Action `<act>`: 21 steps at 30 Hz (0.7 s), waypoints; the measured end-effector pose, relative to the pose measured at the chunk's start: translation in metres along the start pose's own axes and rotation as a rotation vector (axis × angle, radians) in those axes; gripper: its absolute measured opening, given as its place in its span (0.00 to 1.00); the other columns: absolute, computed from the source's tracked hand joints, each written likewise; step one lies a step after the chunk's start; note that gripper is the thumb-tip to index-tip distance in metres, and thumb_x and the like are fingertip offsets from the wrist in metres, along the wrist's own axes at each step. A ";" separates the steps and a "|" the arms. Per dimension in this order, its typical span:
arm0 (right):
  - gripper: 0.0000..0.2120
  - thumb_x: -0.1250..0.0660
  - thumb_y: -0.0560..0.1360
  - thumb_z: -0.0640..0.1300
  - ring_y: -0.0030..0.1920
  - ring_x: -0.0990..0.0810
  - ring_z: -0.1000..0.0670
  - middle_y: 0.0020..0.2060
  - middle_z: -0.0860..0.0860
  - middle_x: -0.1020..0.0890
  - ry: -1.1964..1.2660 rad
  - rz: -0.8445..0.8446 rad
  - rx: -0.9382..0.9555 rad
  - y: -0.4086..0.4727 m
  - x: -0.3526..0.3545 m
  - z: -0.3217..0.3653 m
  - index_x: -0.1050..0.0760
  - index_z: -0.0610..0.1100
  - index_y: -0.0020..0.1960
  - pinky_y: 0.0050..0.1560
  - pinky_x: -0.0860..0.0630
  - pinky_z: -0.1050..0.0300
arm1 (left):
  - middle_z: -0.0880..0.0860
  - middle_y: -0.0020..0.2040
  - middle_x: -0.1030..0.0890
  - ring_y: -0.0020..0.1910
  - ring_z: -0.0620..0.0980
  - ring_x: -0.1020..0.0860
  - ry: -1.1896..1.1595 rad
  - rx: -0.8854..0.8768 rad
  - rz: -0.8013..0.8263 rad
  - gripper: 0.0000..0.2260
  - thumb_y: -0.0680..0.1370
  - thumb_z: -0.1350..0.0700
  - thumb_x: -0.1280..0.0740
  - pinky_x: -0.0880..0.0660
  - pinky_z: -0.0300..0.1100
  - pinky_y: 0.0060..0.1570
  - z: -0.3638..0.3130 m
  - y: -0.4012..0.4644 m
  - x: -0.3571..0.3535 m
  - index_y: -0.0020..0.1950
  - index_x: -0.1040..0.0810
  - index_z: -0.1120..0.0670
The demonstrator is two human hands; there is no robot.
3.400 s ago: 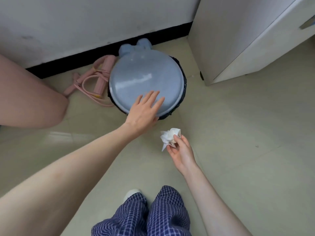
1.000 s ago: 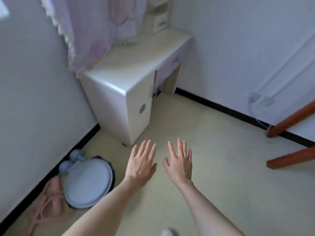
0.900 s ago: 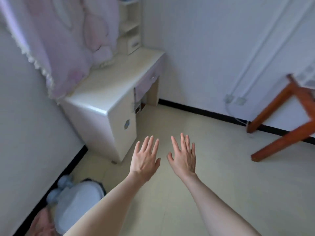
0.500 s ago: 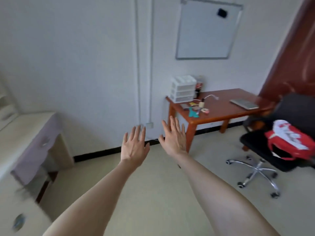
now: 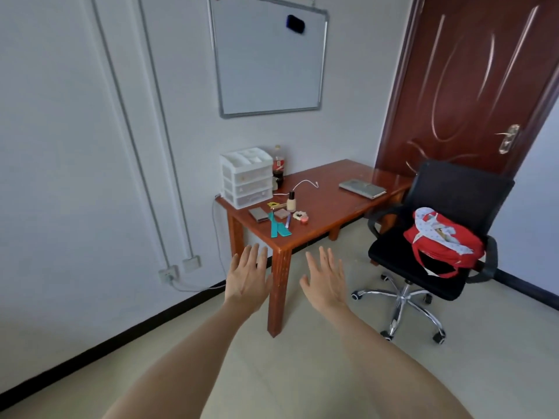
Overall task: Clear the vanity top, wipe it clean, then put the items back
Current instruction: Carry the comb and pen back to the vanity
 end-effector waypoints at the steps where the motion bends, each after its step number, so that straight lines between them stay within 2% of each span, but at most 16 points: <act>1: 0.28 0.45 0.79 0.54 0.75 0.55 0.44 0.76 0.44 0.50 -0.002 0.009 -0.028 0.018 -0.007 0.000 0.49 0.49 0.76 0.73 0.52 0.44 | 0.54 0.77 0.50 0.75 0.53 0.52 -0.012 -0.019 -0.001 0.26 0.81 0.44 0.53 0.53 0.52 0.72 0.007 0.020 -0.005 0.76 0.53 0.53; 6: 0.27 0.45 0.79 0.51 0.75 0.52 0.44 0.76 0.44 0.47 0.012 0.032 -0.106 0.102 -0.035 0.003 0.47 0.48 0.75 0.73 0.50 0.44 | 0.54 0.77 0.47 0.75 0.54 0.50 0.019 -0.128 0.044 0.26 0.81 0.45 0.50 0.50 0.51 0.72 0.044 0.114 -0.038 0.76 0.51 0.53; 11: 0.27 0.44 0.79 0.51 0.75 0.51 0.44 0.75 0.44 0.46 0.007 0.090 -0.153 0.176 -0.069 -0.004 0.46 0.48 0.75 0.73 0.51 0.46 | 0.53 0.74 0.38 0.73 0.55 0.41 -0.020 -0.210 0.060 0.26 0.79 0.44 0.45 0.41 0.52 0.70 0.059 0.192 -0.082 0.74 0.42 0.53; 16: 0.27 0.45 0.79 0.52 0.75 0.52 0.43 0.75 0.44 0.46 0.022 0.167 -0.149 0.259 -0.114 -0.019 0.47 0.48 0.75 0.73 0.49 0.47 | 0.51 0.75 0.42 0.74 0.54 0.43 -0.003 -0.252 0.153 0.27 0.79 0.41 0.46 0.43 0.51 0.72 0.062 0.269 -0.139 0.75 0.46 0.50; 21: 0.26 0.46 0.79 0.53 0.75 0.50 0.40 0.75 0.45 0.44 0.040 0.260 -0.120 0.356 -0.158 -0.039 0.46 0.49 0.75 0.73 0.49 0.46 | 0.48 0.74 0.38 0.73 0.51 0.40 -0.046 -0.324 0.218 0.29 0.77 0.39 0.41 0.42 0.48 0.71 0.070 0.358 -0.195 0.74 0.43 0.48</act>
Point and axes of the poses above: each hand's wrist, its own y-axis towards the middle knuckle, its own x-axis out of the back of the hand, z = x × y, the point moved 3 cm from there along y, towards the middle knuckle
